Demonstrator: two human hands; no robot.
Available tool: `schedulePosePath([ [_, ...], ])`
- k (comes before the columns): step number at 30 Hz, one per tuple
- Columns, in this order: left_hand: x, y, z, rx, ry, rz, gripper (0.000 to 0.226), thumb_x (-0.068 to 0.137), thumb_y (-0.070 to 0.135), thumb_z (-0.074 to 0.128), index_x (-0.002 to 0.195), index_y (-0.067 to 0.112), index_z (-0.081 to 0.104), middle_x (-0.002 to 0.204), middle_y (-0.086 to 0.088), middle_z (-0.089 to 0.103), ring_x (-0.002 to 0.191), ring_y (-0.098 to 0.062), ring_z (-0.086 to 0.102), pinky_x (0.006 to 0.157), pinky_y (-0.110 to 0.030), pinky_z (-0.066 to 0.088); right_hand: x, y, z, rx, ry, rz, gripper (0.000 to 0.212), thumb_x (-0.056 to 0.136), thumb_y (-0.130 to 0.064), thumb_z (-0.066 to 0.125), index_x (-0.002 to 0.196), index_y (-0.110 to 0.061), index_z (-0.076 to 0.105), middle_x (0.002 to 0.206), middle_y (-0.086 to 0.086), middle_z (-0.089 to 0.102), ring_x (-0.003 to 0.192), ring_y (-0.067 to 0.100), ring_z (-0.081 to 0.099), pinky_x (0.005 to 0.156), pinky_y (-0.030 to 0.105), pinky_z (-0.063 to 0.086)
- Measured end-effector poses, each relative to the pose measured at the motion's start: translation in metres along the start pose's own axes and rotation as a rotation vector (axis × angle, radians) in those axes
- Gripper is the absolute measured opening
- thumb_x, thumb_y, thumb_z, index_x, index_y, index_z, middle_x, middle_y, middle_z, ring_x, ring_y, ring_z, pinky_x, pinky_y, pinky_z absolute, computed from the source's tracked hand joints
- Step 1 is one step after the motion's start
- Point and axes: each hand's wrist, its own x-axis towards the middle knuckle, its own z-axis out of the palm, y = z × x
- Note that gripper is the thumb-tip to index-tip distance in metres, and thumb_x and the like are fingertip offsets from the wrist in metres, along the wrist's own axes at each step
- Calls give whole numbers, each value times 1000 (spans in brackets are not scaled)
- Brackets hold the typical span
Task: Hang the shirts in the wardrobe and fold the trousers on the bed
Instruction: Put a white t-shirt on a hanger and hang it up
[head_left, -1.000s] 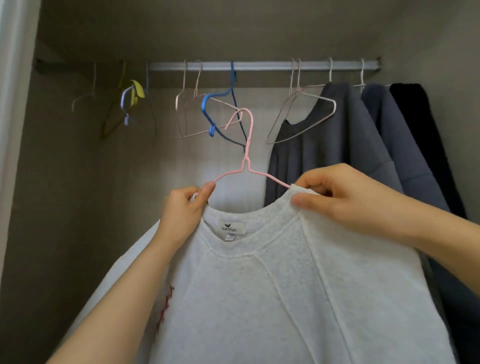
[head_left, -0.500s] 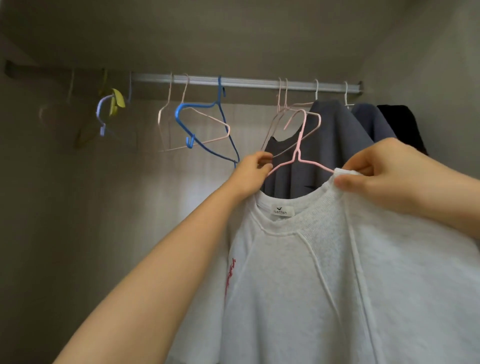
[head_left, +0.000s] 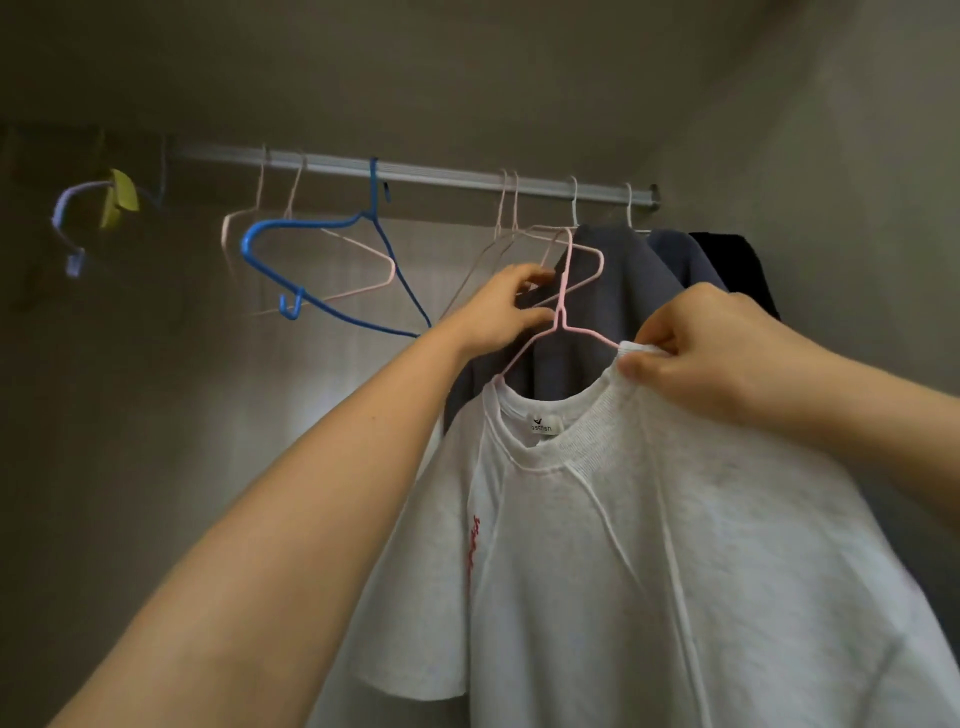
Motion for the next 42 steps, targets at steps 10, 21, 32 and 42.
schedulePosePath([
  [10, 6, 4, 16, 20, 11, -25, 52, 100, 49, 48, 61, 14, 42, 56, -1, 34, 54, -15, 32, 60, -33, 29, -6, 1, -14, -64, 66, 49, 42, 88, -24, 57, 55, -3, 42, 44, -1, 29, 45, 15, 29, 45, 30, 26],
  [21, -21, -29, -37, 88, 253, -23, 50, 105, 43, 34, 78, 9, 59, 66, 3, 49, 65, -10, 48, 64, -21, 39, 34, -22, -23, -99, 67, 30, 37, 87, -24, 58, 62, -1, 42, 61, 9, 28, 57, 21, 21, 51, 31, 23],
  [32, -56, -71, -52, 71, 304, -79, 44, 105, 42, 35, 109, 9, 64, 104, -3, 66, 101, -17, 61, 87, -29, 44, 152, -53, -3, -122, 138, 19, 27, 86, -25, 61, 74, -12, 41, 77, 8, 46, 80, 33, 49, 69, 35, 40],
  [42, -110, -41, -2, -1, 509, -176, 60, 101, 42, 45, 154, 21, 28, 156, 1, 38, 138, -10, 38, 103, -14, 25, 209, -71, 37, -14, 152, 81, 18, 93, -26, 58, 100, -13, 49, 105, 12, 55, 88, 31, 50, 72, 34, 37],
])
